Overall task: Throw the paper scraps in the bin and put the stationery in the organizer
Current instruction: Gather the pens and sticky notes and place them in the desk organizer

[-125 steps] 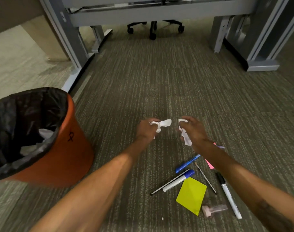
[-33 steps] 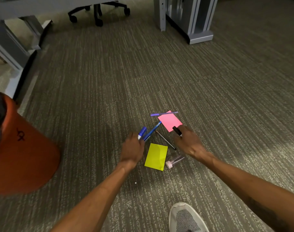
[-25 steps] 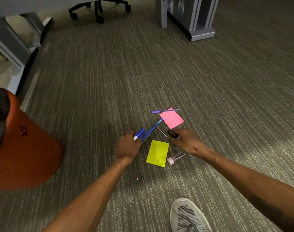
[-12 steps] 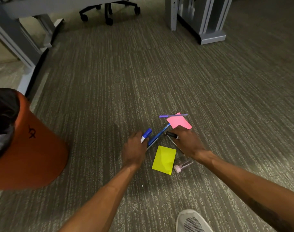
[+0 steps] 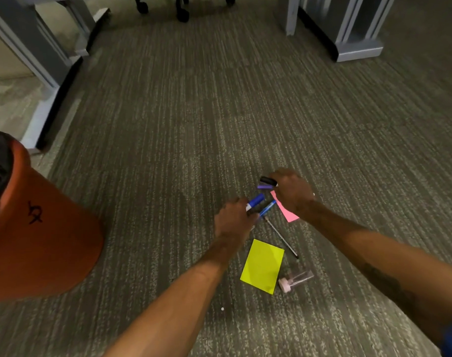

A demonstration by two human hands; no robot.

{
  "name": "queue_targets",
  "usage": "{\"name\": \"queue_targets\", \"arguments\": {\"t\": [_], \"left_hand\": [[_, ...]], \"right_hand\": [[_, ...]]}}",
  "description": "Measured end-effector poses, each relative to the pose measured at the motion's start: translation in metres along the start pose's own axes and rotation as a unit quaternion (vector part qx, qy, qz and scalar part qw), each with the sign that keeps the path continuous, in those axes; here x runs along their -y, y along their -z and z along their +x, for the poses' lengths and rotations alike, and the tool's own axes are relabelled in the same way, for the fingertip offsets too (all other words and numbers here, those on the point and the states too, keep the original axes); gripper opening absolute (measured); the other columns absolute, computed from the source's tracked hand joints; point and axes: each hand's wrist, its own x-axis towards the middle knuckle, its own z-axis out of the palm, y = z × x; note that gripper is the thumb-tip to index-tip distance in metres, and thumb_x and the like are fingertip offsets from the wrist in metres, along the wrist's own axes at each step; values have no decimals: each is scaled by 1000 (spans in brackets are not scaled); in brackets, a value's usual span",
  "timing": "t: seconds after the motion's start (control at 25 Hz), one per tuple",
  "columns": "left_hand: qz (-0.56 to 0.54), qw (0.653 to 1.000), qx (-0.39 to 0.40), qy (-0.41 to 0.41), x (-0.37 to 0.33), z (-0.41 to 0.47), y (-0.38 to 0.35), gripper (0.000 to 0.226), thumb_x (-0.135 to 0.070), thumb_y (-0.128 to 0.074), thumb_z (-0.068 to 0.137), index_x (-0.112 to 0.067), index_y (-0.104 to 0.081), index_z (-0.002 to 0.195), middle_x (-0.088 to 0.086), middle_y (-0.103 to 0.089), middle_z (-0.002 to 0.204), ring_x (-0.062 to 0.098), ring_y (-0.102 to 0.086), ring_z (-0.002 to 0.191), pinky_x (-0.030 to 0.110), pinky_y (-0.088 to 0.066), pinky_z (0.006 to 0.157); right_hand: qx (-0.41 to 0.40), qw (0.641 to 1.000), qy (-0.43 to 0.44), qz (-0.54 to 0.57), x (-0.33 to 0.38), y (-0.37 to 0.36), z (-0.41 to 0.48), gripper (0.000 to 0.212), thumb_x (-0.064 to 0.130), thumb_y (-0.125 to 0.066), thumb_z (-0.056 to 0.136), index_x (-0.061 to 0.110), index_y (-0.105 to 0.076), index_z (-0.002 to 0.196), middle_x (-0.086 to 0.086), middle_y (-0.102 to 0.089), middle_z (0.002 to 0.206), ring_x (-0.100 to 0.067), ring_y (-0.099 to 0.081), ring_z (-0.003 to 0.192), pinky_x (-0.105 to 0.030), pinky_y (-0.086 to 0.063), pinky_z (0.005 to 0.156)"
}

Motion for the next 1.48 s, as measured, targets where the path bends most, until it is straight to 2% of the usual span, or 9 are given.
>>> {"name": "queue_targets", "arguments": {"t": [0.28, 0.44, 0.52, 0.68, 0.8, 0.92, 1.08, 1.28, 1.48], "left_hand": [[25, 996, 44, -68, 8, 12, -4, 38, -48, -67, 81, -21, -67, 107, 7, -69, 108, 32, -66, 101, 40, -53, 77], [21, 996, 51, -75, 6, 13, 7, 30, -39, -62, 85, -16, -65, 105, 13, -71, 105, 37, -67, 99, 40, -52, 76], [11, 997, 41, -65, 11, 8, 15, 30, -37, -59, 88, -15, -59, 109, 16, -71, 105, 40, -66, 98, 41, -49, 75], [-7, 997, 47, -62, 34, -13, 24, 33, -29, -52, 95, -12, -52, 123, 23, -70, 106, 44, -65, 99, 44, -48, 76], [-63, 994, 69, -60, 50, -32, 26, 26, -25, -50, 97, -10, -53, 117, 25, -71, 99, 44, -67, 87, 46, -51, 72], [-78, 995, 44, -42, 63, -50, 25, 21, -22, -50, 94, -10, -54, 111, 23, -70, 98, 43, -66, 87, 46, -50, 70], [-84, 996, 35, -13, 65, -64, 28, 29, -40, -61, 85, -13, -62, 95, 16, -71, 94, 37, -66, 87, 43, -52, 71], [3, 997, 67, -49, 63, -73, 22, 41, -44, -78, 75, -12, -67, 97, 13, -71, 102, 33, -66, 93, 32, -36, 63], [68, 994, 70, -50, 58, -76, 16, 32, -39, -61, 85, -12, -69, 100, 19, -72, 102, 40, -67, 94, 40, -50, 70]], "right_hand": [[47, 992, 41, -106, 2, -18, 14, 32, 6, -54, 91, 17, -59, 121, -6, -55, 126, -27, -48, 121, -42, -48, 92], [-41, 989, 26, -142, 8, -7, 7, 29, 8, -53, 89, 15, -54, 117, -10, -65, 113, -32, -59, 106, -44, -39, 89], [-65, 993, 3, -94, 7, -4, -2, 26, 10, -53, 88, 14, -51, 113, -14, -66, 108, -36, -63, 98, -44, -39, 84], [-15, 998, -10, 54, 5, -4, -30, 26, 16, -54, 94, 8, -50, 118, -18, -59, 117, -42, -61, 99, -46, -49, 78], [8, 997, -5, 78, 6, -9, -55, 25, 19, -54, 96, 6, -54, 118, -16, -58, 117, -38, -58, 105, -47, -48, 83], [75, 993, -32, 81, 8, -12, -72, 33, 35, -55, 98, 9, -51, 117, -15, -59, 115, -34, -59, 100, -44, -48, 78], [56, 992, -88, 69, 14, -18, -83, 35, 37, -56, 96, 6, -60, 112, -20, -69, 106, -37, -65, 93, -33, -37, 63], [106, 990, -89, 42, 22, -23, -91, 34, 28, -61, 93, 9, -59, 121, -21, -67, 116, -38, -65, 101, -42, -53, 77], [87, 994, -58, 31, 26, -14, -103, 34, 32, -62, 88, 13, -56, 115, -17, -64, 117, -38, -64, 103, -41, -48, 75]]}}
